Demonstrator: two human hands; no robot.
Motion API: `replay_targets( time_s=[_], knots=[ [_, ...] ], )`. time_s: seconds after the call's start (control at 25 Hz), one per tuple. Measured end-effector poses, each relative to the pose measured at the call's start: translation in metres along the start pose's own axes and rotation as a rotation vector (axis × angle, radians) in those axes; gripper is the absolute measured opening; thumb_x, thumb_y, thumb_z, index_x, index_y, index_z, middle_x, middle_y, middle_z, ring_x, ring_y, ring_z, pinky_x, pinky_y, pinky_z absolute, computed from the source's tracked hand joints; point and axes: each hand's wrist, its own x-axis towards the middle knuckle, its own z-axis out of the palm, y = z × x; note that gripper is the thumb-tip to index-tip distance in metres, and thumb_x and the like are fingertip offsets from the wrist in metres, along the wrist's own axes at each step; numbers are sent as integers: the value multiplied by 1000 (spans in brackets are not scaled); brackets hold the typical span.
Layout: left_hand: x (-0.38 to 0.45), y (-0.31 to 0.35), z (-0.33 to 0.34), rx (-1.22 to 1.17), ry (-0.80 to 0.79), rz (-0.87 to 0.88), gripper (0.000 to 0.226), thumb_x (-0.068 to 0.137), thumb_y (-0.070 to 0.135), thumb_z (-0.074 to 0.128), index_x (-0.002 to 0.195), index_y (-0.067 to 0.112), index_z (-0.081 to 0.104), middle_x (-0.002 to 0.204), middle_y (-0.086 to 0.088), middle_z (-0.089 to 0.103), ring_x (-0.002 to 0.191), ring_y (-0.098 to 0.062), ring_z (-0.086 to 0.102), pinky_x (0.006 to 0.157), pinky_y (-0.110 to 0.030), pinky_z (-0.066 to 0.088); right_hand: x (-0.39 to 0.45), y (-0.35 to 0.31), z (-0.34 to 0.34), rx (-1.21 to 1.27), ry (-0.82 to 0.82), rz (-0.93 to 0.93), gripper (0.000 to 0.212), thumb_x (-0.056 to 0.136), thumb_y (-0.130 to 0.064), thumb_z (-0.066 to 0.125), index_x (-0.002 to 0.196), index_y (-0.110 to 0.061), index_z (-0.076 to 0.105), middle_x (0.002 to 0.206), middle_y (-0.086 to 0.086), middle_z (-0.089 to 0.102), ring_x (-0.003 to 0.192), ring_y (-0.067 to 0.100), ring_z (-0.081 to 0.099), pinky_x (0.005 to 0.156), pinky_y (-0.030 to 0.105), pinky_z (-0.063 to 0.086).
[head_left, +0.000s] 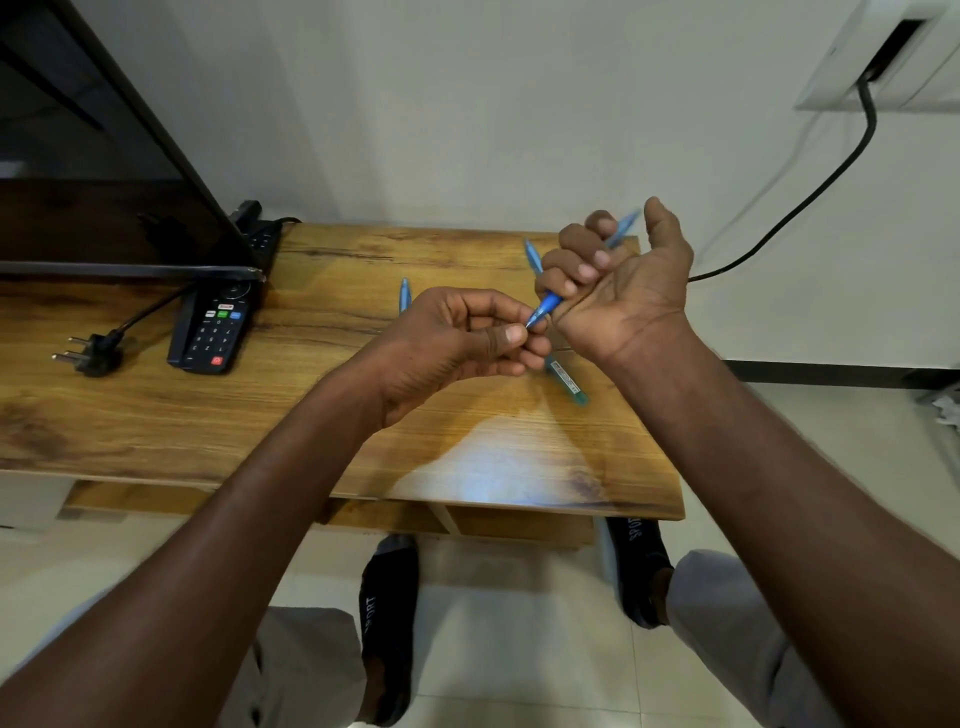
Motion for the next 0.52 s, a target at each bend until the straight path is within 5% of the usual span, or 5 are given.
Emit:
replay_targets(
  time_s=[0.08,0.16,0.28,0.52],
  knots=[
    [-6,4,-12,134,56,-48,22,100,7,66,119,-2,72,107,-20,79,100,-30,77,85,-33,64,3,9,4,-72,44,45,42,104,-50,42,81,-15,52,66,-1,37,55,13,33,57,28,27],
    [-12,5,-25,351,214,-96,16,101,11,67,109,1,76,97,-15,80,88,-25,78,75,-34,64,6,20,9,-199,109,78,20,104,-23,43,100,-11,58,75,4,44,62,15,42,61,29,35],
    [-16,-1,-49,824,527,-134,12,101,16,68,102,9,78,91,-8,78,87,-23,75,80,-42,63,10,42,12,-624,184,117,26,100,4,42,105,-4,65,82,10,54,69,17,57,62,30,50],
    [-19,-15,-76,1029,745,-225,8,97,20,72,100,15,77,96,-4,74,88,-20,69,75,-38,61,41,93,-1,-1340,348,-90,10,90,-4,75,88,-13,72,97,12,77,91,29,76,84,46,65]
  ],
)
